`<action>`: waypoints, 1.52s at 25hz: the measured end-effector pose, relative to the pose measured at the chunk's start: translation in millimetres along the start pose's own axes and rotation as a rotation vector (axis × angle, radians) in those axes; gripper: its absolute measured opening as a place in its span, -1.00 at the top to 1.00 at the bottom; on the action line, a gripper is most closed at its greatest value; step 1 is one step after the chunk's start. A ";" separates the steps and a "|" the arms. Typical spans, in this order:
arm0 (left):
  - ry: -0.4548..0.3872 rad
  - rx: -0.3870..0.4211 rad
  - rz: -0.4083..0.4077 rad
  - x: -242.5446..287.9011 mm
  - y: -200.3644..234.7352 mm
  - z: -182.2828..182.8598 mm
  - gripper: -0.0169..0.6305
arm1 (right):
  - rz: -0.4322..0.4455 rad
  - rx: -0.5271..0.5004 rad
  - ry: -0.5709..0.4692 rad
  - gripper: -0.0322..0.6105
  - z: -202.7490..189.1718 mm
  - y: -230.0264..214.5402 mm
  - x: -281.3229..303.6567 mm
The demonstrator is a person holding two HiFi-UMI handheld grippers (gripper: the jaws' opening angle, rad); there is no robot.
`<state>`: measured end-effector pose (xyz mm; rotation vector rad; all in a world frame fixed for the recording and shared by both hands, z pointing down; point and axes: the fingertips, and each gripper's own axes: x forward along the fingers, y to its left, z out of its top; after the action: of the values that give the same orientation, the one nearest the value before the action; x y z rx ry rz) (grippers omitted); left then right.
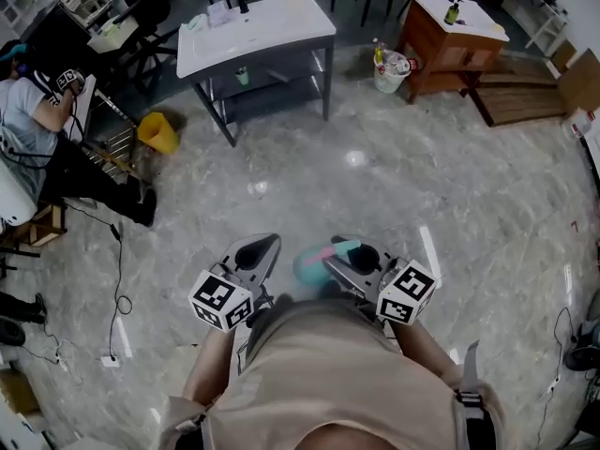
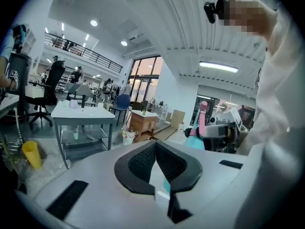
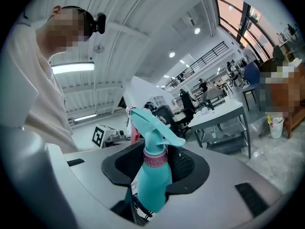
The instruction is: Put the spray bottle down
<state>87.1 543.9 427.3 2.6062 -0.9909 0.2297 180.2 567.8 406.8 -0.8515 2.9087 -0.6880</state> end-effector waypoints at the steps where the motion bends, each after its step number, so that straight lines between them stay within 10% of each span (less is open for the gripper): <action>1: 0.006 0.007 0.014 4.1 0.2 0.5 0.92 | 0.011 -0.005 0.002 0.41 3.0 -4.7 -0.8; 20: 0.071 0.057 0.033 56.9 -18.2 8.8 0.92 | 0.077 -0.007 0.052 0.41 15.2 -47.9 -20.6; 38: 0.008 0.020 -0.046 100.1 69.5 37.4 0.92 | -0.019 0.015 0.072 0.41 38.5 -100.0 42.9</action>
<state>116.1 420.2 437.3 2.6404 -0.9293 0.2398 200.1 454.7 418.3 -0.8715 2.9582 -0.7569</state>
